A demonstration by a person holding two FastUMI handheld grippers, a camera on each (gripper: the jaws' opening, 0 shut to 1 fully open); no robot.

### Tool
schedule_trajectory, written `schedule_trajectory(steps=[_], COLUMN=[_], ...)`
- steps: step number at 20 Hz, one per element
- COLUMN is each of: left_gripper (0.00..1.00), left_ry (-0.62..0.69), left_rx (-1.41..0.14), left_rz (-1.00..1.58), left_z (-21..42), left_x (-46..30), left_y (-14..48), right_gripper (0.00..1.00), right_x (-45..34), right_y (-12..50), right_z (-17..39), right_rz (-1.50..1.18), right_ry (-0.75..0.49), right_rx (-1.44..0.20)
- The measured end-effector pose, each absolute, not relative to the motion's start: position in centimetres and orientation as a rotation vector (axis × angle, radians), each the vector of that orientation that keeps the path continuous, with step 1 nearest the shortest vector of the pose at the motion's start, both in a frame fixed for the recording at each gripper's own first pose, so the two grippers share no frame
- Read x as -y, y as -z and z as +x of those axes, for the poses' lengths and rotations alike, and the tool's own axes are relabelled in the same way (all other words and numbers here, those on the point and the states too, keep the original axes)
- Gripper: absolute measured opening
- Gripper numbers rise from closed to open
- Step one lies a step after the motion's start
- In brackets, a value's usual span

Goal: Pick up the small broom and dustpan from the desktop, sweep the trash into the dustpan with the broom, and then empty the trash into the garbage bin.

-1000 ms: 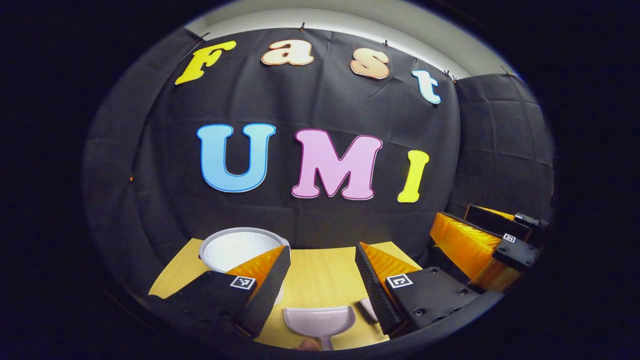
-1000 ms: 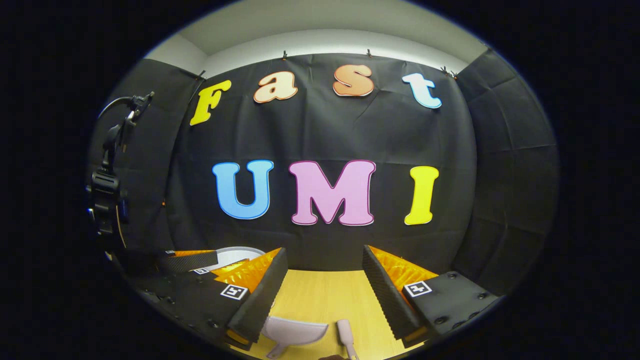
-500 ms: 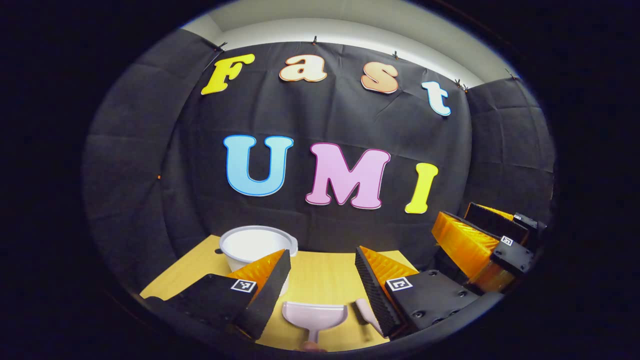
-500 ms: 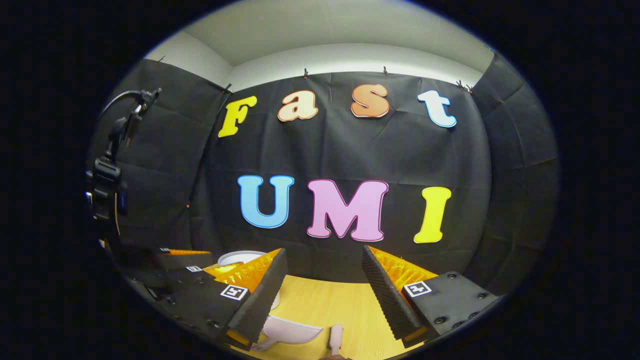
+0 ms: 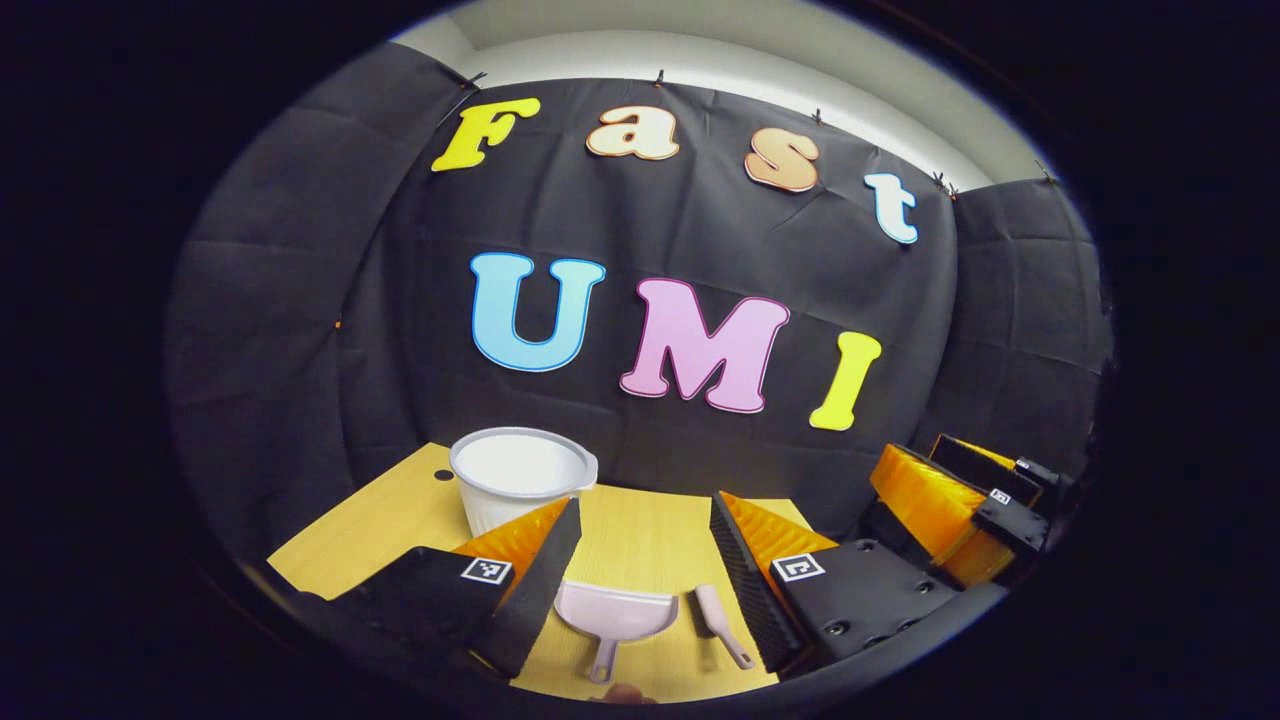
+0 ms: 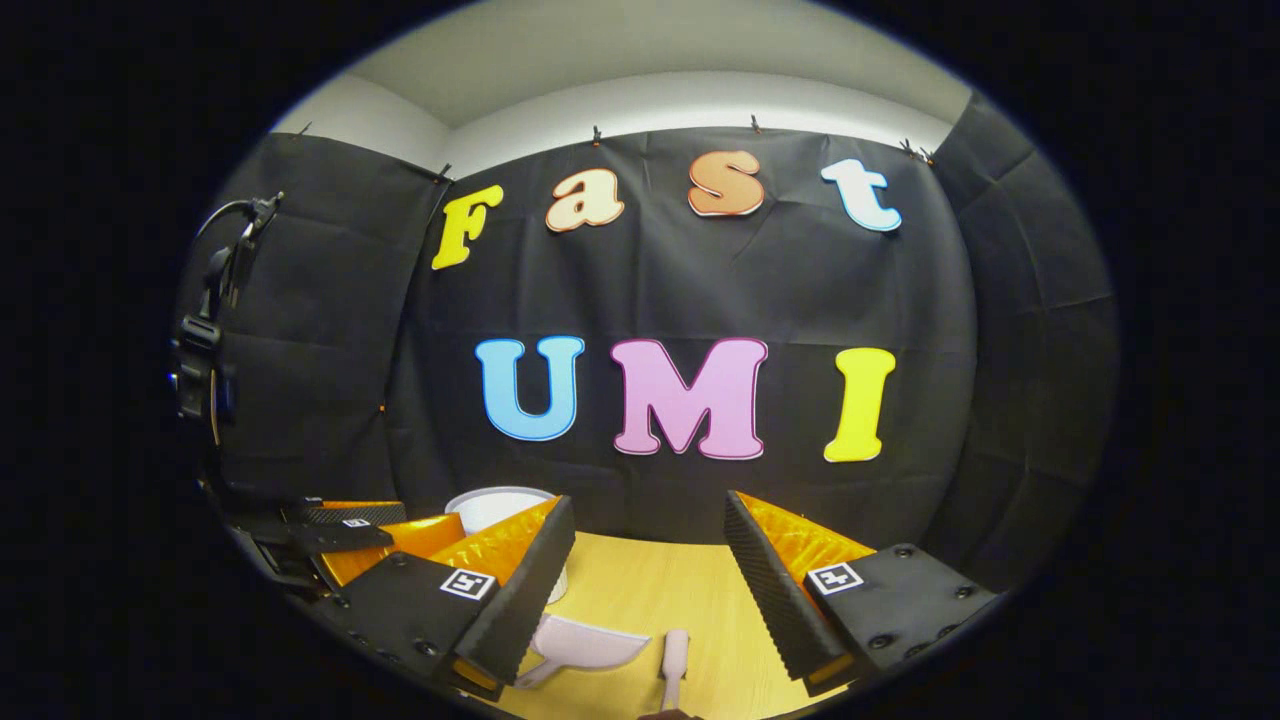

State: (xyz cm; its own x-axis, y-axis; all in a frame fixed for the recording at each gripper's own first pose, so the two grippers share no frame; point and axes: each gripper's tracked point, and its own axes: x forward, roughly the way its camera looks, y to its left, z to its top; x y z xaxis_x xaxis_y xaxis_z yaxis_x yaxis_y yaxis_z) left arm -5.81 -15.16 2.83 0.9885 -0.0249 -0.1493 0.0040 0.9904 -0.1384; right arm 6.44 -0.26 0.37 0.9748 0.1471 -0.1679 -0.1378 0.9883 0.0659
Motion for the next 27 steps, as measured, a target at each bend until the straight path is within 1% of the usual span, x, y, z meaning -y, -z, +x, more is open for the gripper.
schedule_trajectory(steps=[4,8,13,16,17,23,27], left_gripper=[0.77,0.77,0.77,0.76,0.77,0.77,0.77], left_ry=[0.042,0.045,0.086,0.098,0.104,0.092,0.081], left_rx=[-0.154,-0.149,-0.116,-0.129,-0.127,-0.097,-0.103], left_rz=[-0.145,-0.107,-0.144,-0.140,-0.132,-0.115,-0.101], left_z=[-6.6,-7.0,-7.6,-7.7,-7.9,-8.8,-9.0], left_x=[15.0,13.8,13.3,13.1,13.1,11.4,10.5], left_y=[-2.1,-2.0,-1.5,-0.7,-0.7,-1.3,-1.0], right_gripper=[0.97,0.97,0.97,0.97,0.97,0.97,0.97], right_x=[-0.2,-0.5,-1.9,-3.2,-3.5,-5.9,-7.7], right_y=[1.5,1.4,1.7,2.6,2.6,3.3,3.8], right_z=[5.7,5.4,4.7,4.6,4.5,4.5,4.4], right_rz=[0.075,0.078,0.056,0.067,0.073,0.025,0.031], right_ry=[-0.117,-0.078,-0.067,-0.080,-0.080,-0.111,-0.136], right_rx=[-0.240,-0.238,-0.213,-0.228,-0.230,-0.248,-0.257])
